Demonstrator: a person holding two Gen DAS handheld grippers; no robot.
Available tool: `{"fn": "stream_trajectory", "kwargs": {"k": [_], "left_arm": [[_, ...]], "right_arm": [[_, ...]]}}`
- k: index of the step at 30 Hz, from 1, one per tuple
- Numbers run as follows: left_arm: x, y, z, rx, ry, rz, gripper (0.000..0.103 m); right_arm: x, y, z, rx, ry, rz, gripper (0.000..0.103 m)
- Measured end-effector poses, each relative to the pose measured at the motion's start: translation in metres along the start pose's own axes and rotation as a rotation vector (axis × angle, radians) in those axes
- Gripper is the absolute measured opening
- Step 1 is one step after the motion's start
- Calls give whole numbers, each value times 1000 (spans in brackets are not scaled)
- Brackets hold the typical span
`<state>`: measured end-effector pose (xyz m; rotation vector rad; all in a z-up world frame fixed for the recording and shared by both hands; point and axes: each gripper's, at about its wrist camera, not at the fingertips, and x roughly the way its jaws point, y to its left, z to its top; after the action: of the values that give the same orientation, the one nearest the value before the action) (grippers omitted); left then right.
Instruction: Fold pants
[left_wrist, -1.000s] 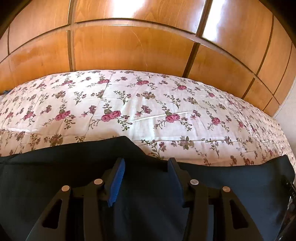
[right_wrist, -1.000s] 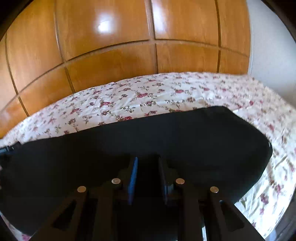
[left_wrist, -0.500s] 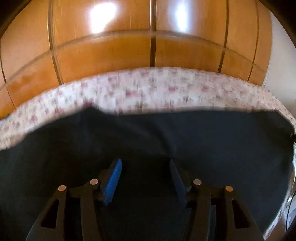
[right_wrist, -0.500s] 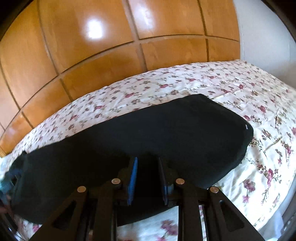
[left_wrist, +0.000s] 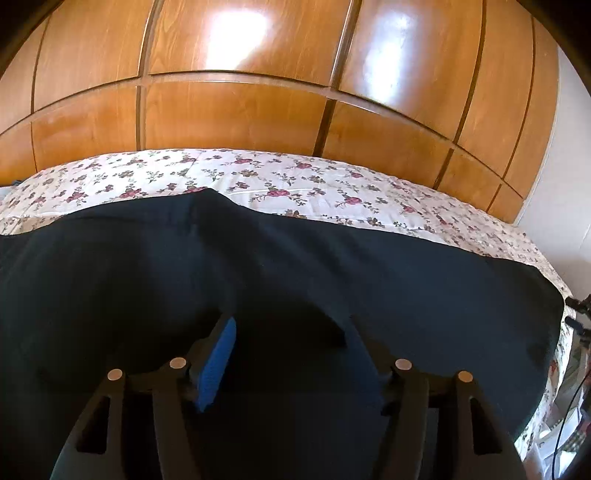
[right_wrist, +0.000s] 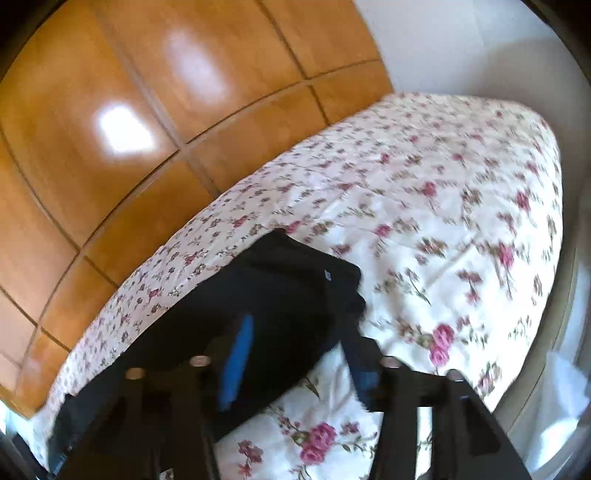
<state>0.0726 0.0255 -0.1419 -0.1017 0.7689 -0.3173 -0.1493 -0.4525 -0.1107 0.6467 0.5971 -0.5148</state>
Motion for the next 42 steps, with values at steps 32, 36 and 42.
{"fn": "stream_trajectory", "kwargs": {"k": [32,36,42], "left_arm": [[3,-9,-3,61,10,80,63],[3,-8,-3,57,8,75,63],[-3,-17,1,20,20,92,61]], "right_arm": [[1,23,23,206,33,257,20],[-22,59,25,139,1,261,20],[-57,119,20,10,-71,316,20]]}}
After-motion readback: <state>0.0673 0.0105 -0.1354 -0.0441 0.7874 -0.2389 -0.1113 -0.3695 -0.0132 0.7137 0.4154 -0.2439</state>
